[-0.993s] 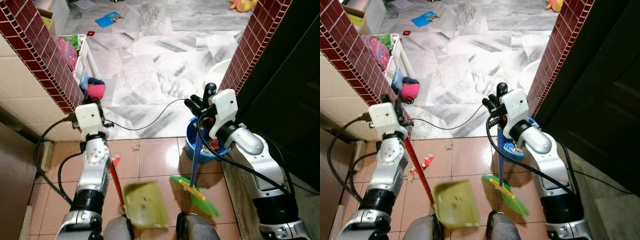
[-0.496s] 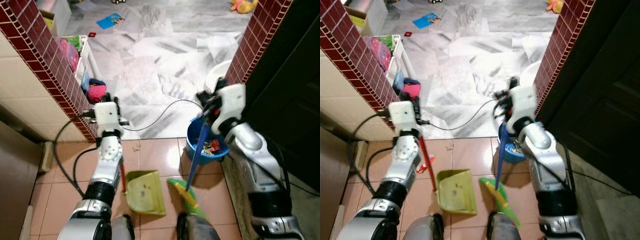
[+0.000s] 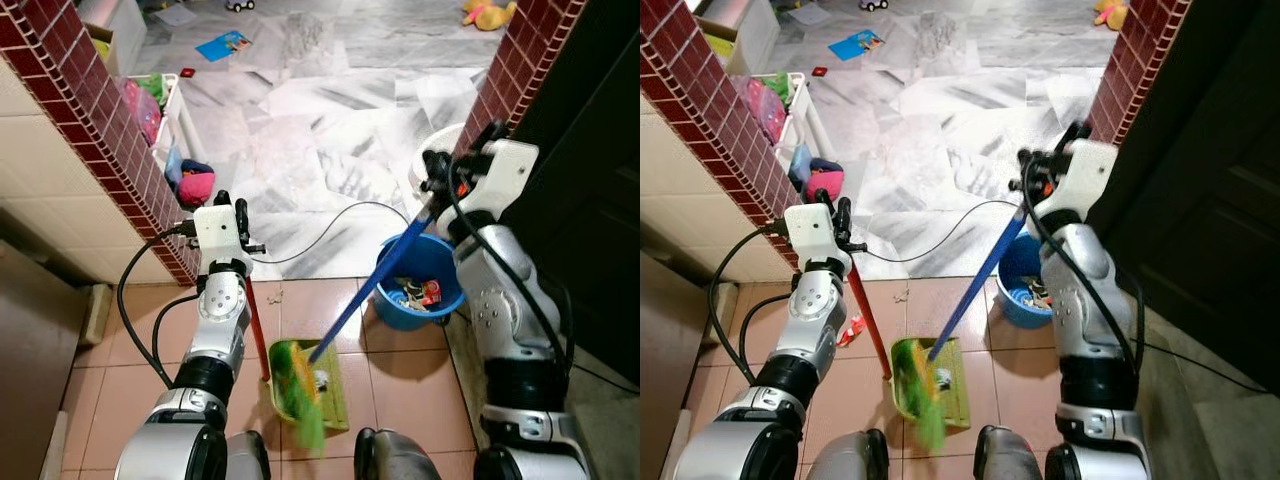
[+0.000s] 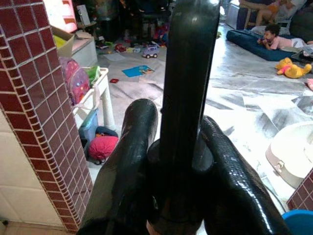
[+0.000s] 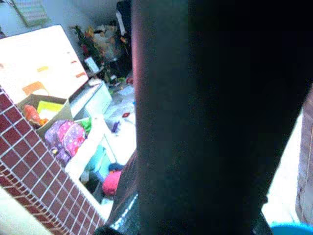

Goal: Sweep floor

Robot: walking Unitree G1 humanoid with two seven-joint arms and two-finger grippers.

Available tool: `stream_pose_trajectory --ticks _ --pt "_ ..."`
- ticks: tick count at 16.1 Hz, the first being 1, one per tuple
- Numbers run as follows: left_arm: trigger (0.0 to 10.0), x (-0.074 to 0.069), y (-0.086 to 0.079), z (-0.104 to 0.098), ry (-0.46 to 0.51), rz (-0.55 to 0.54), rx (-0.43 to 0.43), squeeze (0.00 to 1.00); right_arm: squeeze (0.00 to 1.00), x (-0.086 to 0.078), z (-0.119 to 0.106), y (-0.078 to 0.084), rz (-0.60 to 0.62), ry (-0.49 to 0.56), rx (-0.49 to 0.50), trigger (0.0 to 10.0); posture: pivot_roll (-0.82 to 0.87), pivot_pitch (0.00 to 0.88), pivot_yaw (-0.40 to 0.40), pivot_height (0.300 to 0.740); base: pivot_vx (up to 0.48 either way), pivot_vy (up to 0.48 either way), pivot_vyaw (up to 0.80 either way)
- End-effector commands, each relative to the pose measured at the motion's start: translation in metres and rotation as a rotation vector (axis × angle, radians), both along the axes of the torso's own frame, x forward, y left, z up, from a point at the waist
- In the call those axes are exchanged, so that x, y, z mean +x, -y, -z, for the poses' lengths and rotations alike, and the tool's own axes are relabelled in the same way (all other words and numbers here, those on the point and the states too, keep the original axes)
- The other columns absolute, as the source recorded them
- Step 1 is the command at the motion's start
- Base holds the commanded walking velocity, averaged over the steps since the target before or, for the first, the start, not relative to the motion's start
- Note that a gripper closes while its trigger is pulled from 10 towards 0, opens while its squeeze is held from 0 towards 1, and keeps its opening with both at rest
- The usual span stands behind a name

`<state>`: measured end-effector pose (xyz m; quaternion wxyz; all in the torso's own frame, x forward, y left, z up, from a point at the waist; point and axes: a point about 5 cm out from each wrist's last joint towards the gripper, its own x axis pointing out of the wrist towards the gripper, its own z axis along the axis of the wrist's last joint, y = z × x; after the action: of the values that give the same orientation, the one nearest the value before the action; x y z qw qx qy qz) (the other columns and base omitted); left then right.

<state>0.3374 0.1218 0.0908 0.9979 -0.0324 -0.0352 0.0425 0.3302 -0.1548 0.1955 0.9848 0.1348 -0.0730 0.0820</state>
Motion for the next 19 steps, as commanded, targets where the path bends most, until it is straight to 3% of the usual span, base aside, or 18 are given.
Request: stream_pose_trajectory --ticks 1,5,9,13,15,19 --pt "10.0 -0.006 0.005 0.019 -0.095 0.022 -0.023 0.0 0.0 -0.001 -0.021 0.001 -0.012 0.099 -0.031 10.0 -0.13 0.139 0.015 0.74 0.0 0.0 0.0" --pt "10.0 -0.006 0.006 0.02 -0.101 0.029 -0.015 0.0 0.0 -0.003 -0.049 0.002 -0.096 0.233 -0.179 10.0 -0.13 0.136 0.019 0.74 0.0 0.0 0.0" --pt "10.0 -0.005 0.006 0.021 -0.105 0.033 -0.007 0.0 0.0 -0.003 -0.06 0.011 -0.09 0.299 -0.288 10.0 -0.13 0.129 0.019 0.74 0.0 0.0 0.0" --pt "10.0 -0.005 0.007 0.022 -0.107 0.039 -0.001 0.0 0.0 -0.007 -0.053 0.016 -0.077 0.299 -0.339 10.0 -0.13 0.129 0.019 0.74 0.0 0.0 0.0" --pt "10.0 -0.005 0.007 0.022 -0.11 0.041 0.002 0.0 0.0 -0.012 -0.045 0.012 -0.107 0.304 -0.426 10.0 -0.13 0.128 0.022 0.74 0.0 0.0 0.0" --pt "10.0 -0.005 0.007 0.023 -0.115 0.042 0.005 0.0 0.0 -0.017 -0.022 0.001 -0.154 0.208 -0.44 10.0 -0.14 0.134 0.024 0.74 0.0 0.0 0.0"
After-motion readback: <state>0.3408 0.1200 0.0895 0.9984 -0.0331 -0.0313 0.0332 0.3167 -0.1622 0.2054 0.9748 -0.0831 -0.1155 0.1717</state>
